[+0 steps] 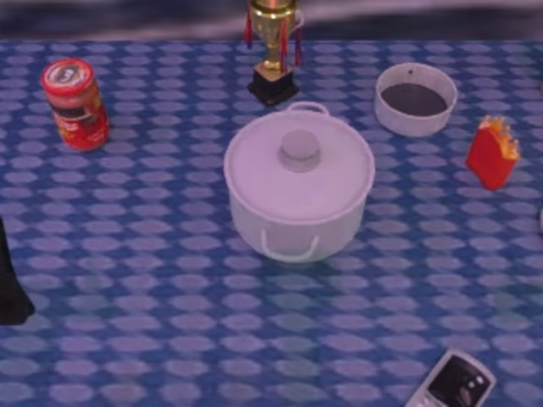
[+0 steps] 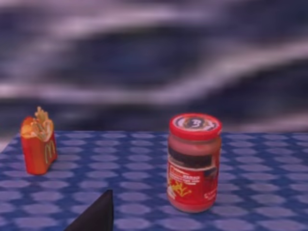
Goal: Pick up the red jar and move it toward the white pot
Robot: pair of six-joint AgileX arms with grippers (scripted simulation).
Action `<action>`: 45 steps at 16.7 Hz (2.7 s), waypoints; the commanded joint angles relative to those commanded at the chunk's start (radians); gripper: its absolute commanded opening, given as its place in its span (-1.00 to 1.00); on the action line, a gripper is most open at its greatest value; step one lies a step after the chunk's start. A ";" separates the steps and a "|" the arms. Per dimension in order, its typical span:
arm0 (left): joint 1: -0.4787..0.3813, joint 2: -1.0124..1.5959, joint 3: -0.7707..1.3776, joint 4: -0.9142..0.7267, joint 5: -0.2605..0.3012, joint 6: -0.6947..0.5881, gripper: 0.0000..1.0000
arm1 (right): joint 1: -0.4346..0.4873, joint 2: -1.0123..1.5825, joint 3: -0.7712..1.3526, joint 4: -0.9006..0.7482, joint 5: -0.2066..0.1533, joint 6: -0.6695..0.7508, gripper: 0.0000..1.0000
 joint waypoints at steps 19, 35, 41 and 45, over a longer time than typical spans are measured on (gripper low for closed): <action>0.026 1.058 1.146 -0.579 -0.010 0.126 1.00 | 0.000 0.000 0.000 0.000 0.000 0.000 1.00; -0.004 2.539 2.670 -1.405 0.049 0.280 1.00 | 0.000 0.000 0.000 0.000 0.000 0.000 1.00; -0.011 2.755 2.896 -1.525 0.061 0.302 1.00 | 0.000 0.000 0.000 0.000 0.000 0.000 1.00; -0.011 2.761 2.902 -1.528 0.061 0.303 1.00 | 0.000 0.000 0.000 0.000 0.000 0.000 1.00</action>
